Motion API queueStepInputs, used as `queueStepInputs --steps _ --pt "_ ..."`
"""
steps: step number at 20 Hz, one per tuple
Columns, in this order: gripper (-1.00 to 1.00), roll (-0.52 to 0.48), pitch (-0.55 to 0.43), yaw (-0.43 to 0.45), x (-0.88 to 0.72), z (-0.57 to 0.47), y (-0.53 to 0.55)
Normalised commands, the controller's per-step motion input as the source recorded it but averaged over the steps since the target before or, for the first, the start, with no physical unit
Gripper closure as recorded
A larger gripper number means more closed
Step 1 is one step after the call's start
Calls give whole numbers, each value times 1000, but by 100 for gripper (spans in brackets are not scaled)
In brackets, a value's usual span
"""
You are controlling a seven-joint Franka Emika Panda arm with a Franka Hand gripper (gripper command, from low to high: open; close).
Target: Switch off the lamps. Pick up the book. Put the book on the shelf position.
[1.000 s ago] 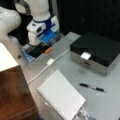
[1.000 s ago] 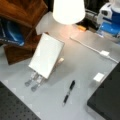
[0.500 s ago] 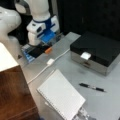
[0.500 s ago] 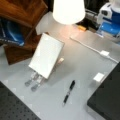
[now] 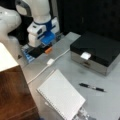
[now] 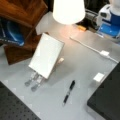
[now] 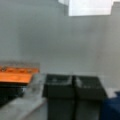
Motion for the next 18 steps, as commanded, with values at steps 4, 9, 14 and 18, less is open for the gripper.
queueStepInputs --steps 4,9,14,18 --pt "100 38 -236 -109 -423 -565 -141" --pt "100 32 -315 -112 -483 -526 -143" --pt "100 35 -388 -115 -516 -567 -187" --pt "100 36 -440 -112 -572 -525 -235"
